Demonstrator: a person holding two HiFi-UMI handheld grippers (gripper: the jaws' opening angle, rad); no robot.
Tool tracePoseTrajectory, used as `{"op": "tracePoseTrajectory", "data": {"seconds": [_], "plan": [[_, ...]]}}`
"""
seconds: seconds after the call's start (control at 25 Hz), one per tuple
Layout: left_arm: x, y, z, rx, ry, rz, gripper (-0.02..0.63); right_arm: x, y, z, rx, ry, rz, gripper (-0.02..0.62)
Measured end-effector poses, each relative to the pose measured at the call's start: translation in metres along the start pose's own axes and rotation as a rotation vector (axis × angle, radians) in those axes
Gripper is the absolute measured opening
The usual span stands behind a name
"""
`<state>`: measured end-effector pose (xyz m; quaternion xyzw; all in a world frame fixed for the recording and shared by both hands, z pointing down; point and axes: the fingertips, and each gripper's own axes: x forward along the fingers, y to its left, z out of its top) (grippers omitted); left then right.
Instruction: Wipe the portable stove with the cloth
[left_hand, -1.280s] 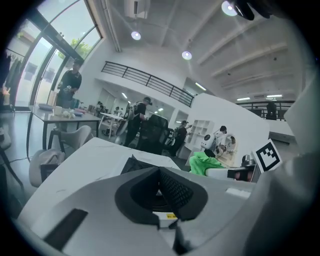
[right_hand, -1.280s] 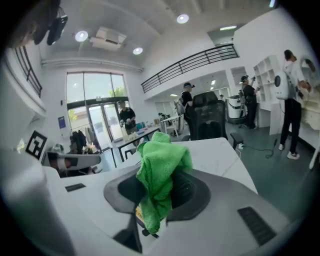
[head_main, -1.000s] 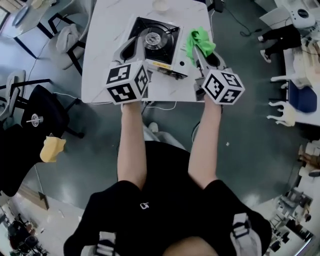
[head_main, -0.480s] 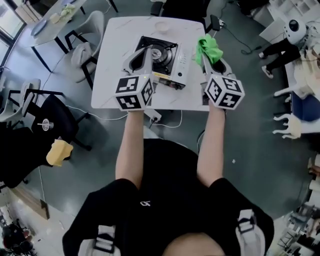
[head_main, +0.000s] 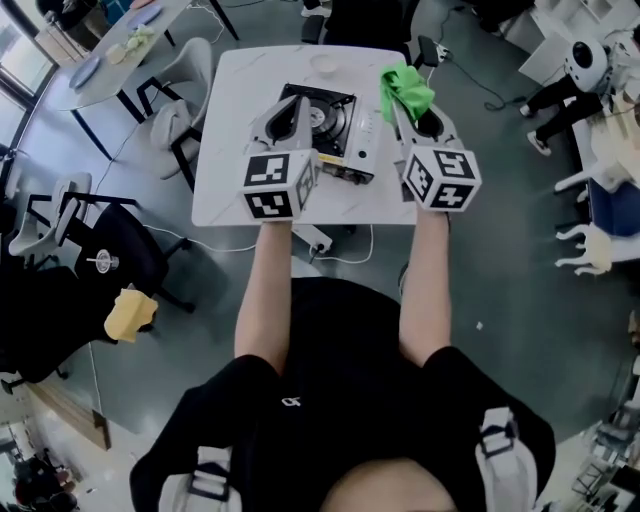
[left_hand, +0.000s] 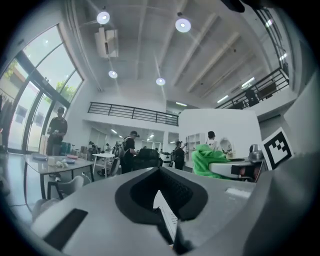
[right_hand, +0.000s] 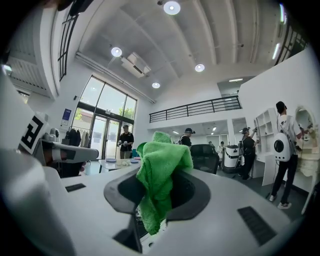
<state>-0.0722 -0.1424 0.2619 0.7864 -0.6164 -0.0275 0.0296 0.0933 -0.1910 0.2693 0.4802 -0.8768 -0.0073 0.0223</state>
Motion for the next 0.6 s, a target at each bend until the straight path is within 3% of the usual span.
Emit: {"op": "tracePoseTrajectory", "data": {"seconds": [0.6], "plan": [[0.0050,-0.0010,-0.0017,-0.029,-0.012,-0.017,-0.005,0.0032,0.0058,0.0005,-0.042,-0.009,0.030,0.095]]}}
